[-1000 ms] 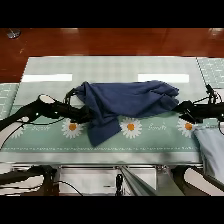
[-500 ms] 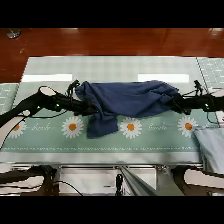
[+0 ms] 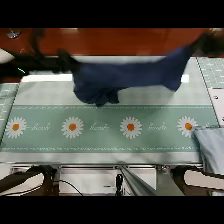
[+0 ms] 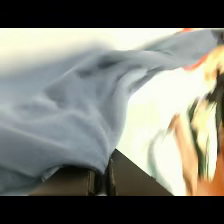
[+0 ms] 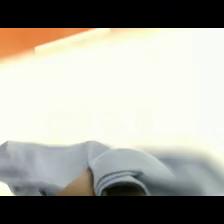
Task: Fold the shirts.
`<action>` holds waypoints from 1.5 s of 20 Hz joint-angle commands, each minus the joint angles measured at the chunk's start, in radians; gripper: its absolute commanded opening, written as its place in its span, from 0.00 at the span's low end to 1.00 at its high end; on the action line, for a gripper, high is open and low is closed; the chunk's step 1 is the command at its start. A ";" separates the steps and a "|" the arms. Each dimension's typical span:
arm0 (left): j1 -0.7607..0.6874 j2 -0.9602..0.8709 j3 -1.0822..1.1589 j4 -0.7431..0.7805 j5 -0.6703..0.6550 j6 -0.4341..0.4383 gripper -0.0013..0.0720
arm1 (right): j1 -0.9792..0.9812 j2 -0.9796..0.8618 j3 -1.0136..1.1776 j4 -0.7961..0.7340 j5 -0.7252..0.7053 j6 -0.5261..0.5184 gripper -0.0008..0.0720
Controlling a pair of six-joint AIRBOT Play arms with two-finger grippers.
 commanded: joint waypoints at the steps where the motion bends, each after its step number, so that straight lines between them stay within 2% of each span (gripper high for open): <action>1: 0.102 0.135 0.305 -0.009 0.023 -0.022 0.06 | 0.003 0.115 0.346 -0.017 0.104 0.058 0.05; 4: 0.177 0.270 0.464 0.132 0.022 -0.098 0.06 | 0.003 0.349 0.295 -0.067 0.135 0.054 0.05; 7: 0.237 0.431 0.513 0.311 0.013 -0.161 0.06 | 0.003 0.546 0.261 -0.160 0.148 0.048 0.05; 9: 0.252 0.533 0.513 0.412 -0.076 -0.159 0.06 | 0.003 0.632 0.261 -0.170 0.174 0.050 0.05; 11: 0.252 0.607 0.513 0.493 -0.224 -0.159 0.06 | 0.003 0.690 0.261 -0.170 0.216 0.063 0.05; 14: 0.251 0.646 0.507 0.558 -0.391 -0.172 0.06 | 0.003 0.731 0.240 -0.170 0.277 0.084 0.05; 16: 0.252 0.645 0.457 0.565 -0.399 -0.187 0.06 | 0.003 0.760 0.116 -0.164 0.281 0.094 0.05; 19: 0.252 0.626 0.233 0.558 -0.391 -0.186 0.06 | 0.004 0.779 -0.219 -0.113 0.252 0.074 0.05; 22: 0.249 0.567 -0.090 0.477 -0.288 -0.168 0.06 | 0.004 0.739 -0.563 -0.026 0.077 -0.024 0.05; 25: 0.185 0.422 -0.376 0.373 0.000 -0.019 0.06 | 0.004 0.563 -0.811 0.080 -0.165 -0.182 0.05; 28: 0.111 0.176 -0.403 0.330 0.210 0.003 0.06 | 0.004 0.247 -0.772 0.111 -0.287 -0.223 0.05; 30: 0.079 0.018 -0.349 0.233 0.289 0.003 0.07 | 0.003 0.023 -0.642 0.196 -0.262 -0.220 0.05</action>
